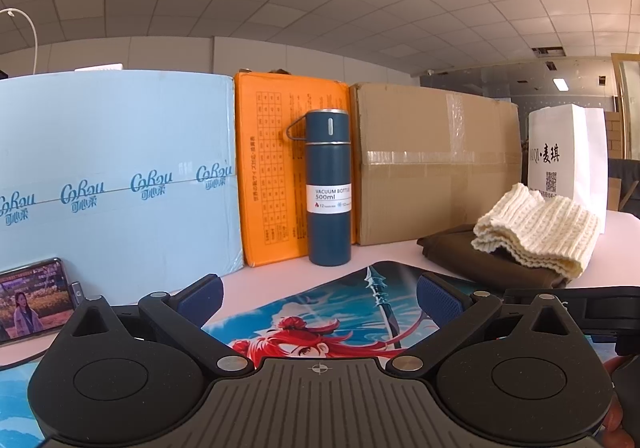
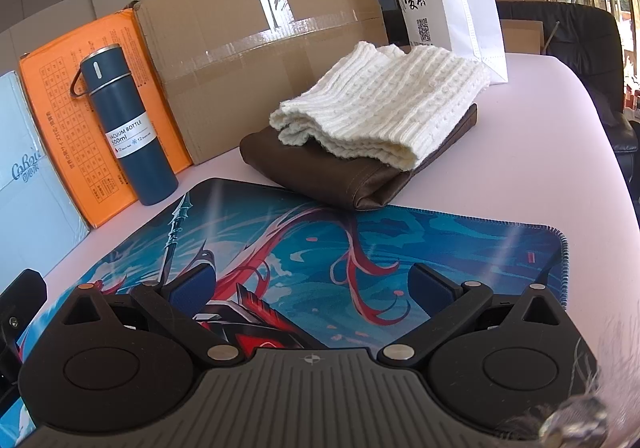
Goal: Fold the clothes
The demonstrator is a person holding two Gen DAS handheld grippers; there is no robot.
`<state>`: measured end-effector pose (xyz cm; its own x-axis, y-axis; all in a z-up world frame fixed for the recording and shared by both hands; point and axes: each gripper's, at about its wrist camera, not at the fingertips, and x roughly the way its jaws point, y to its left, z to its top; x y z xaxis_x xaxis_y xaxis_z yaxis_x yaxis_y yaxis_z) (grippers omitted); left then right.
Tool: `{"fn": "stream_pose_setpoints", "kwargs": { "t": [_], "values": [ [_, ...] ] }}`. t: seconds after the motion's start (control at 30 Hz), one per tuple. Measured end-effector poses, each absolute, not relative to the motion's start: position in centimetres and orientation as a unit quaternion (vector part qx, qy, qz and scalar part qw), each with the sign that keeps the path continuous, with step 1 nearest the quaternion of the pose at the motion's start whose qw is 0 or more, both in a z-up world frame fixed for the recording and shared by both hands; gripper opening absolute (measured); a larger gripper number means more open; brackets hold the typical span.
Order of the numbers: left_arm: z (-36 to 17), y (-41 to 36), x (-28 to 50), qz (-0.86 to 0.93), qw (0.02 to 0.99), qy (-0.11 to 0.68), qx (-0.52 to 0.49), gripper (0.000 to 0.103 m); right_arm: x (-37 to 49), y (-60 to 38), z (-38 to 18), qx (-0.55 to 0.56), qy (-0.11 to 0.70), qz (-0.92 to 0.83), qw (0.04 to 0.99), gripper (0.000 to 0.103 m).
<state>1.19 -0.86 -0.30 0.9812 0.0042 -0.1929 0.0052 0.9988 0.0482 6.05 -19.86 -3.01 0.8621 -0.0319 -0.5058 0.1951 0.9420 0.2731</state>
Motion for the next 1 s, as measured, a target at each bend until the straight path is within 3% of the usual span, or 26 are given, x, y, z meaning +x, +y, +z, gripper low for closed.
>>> {"fn": "stream_pose_setpoints", "kwargs": {
  "t": [1.0],
  "values": [
    [-0.32, -0.77, 1.30, -0.001, 0.995, 0.102, 0.021, 0.103, 6.50, -19.81, -3.16, 0.156, 0.269, -0.057, 0.949, 0.103]
  ]
}}
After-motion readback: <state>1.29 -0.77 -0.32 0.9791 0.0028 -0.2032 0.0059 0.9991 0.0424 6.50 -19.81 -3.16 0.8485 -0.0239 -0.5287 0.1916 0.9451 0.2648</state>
